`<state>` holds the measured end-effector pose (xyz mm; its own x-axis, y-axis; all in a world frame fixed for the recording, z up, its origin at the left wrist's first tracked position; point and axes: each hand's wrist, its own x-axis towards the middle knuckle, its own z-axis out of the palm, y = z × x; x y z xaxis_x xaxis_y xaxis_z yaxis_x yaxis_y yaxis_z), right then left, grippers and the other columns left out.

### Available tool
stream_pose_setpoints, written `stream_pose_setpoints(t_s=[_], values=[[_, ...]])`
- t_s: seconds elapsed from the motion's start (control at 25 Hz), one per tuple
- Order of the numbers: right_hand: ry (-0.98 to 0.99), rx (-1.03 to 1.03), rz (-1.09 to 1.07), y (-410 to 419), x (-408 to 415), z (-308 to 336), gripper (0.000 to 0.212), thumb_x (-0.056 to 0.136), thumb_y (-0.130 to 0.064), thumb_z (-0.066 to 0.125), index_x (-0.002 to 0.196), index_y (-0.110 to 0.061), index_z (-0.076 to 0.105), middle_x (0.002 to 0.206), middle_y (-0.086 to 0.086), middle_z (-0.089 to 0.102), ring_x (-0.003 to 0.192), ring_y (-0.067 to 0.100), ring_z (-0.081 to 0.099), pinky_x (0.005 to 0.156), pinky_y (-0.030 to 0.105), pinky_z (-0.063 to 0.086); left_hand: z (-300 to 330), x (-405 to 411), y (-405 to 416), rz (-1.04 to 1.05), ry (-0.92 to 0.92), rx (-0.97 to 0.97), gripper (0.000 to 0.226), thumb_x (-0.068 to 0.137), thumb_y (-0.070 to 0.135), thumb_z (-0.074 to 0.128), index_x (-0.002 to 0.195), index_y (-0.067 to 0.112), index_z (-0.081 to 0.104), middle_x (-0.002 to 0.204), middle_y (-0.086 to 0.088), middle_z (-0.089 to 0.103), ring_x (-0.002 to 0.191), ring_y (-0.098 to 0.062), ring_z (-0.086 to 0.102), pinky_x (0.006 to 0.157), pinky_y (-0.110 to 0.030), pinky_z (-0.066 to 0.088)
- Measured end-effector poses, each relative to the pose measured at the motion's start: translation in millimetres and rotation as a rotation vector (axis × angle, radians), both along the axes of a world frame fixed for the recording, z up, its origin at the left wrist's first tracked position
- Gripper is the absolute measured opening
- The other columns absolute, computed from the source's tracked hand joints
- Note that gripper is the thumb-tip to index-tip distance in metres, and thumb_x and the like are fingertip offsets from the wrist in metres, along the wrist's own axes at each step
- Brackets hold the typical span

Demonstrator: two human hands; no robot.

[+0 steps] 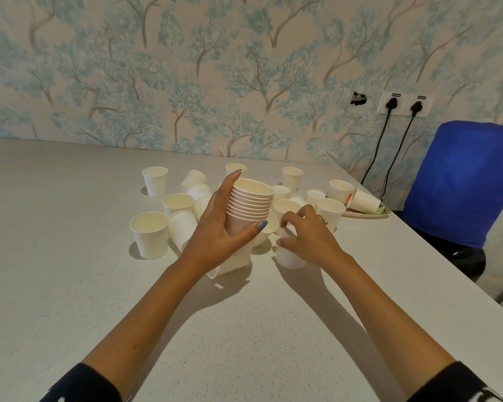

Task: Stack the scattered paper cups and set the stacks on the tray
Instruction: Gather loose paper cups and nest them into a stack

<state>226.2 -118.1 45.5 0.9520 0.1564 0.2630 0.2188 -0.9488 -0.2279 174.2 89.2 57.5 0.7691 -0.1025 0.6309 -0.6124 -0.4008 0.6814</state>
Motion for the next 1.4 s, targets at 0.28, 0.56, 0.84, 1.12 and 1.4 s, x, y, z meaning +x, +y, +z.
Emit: stream_pose_setpoints(t_s=[0.28,0.56,0.84,1.12,1.4], values=[[0.337,-0.166,0.031,-10.8,-16.3,22.4,0.061,0.073,-0.038,0.078,0.123,-0.025,0.044,0.123,0.001,0.053,0.094,0.015,0.048,0.072,0.025,0.047,-9.9,-1.3,-7.2,-0.001,0.034,-0.009,0.087,0.073,0.064,0.066,0.139,0.06,0.01,0.127,0.054,0.022,0.116,0.024,0.033,0.089,-0.019,0.039],[0.191,0.178,-0.007,-11.8,-22.1,18.1,0.06,0.07,-0.037,0.081,0.113,-0.026,0.041,0.102,-0.008,0.047,0.083,0.011,0.05,0.053,0.015,0.035,-14.6,-3.0,-10.8,0.007,0.029,-0.027,0.087,0.072,0.068,0.064,0.139,0.058,0.01,0.128,0.053,0.022,0.117,0.025,0.031,0.086,-0.013,0.036],[0.334,-0.012,-0.023,-28.8,-24.8,13.8,0.082,0.068,-0.041,0.082,0.131,-0.028,0.031,0.13,-0.003,0.049,0.102,0.016,0.05,0.074,0.027,0.049,-15.6,-4.9,-13.8,0.0,0.023,-0.029,0.087,0.072,0.067,0.064,0.139,0.058,0.01,0.127,0.055,0.022,0.116,0.027,0.031,0.083,-0.01,0.034],[0.178,0.053,-0.003,-29.6,-26.2,28.3,0.072,0.069,-0.041,0.078,0.126,-0.038,0.034,0.123,0.002,0.056,0.093,0.019,0.055,0.066,0.025,0.047,-20.2,-5.3,-14.8,-0.035,0.039,-0.022,0.088,0.075,0.062,0.066,0.142,0.053,0.011,0.135,0.047,0.025,0.122,0.019,0.033,0.089,-0.015,0.036],[-0.195,1.241,0.358,-1.0,-45.8,75.7,0.056,0.065,-0.037,0.08,0.106,-0.034,0.041,0.111,-0.001,0.052,0.085,0.001,0.064,0.065,0.019,0.052,-23.1,-6.8,-17.7,-0.071,0.048,-0.021,0.091,0.076,0.06,0.068,0.145,0.05,0.009,0.139,0.041,0.027,0.125,0.014,0.035,0.092,-0.019,0.039]])
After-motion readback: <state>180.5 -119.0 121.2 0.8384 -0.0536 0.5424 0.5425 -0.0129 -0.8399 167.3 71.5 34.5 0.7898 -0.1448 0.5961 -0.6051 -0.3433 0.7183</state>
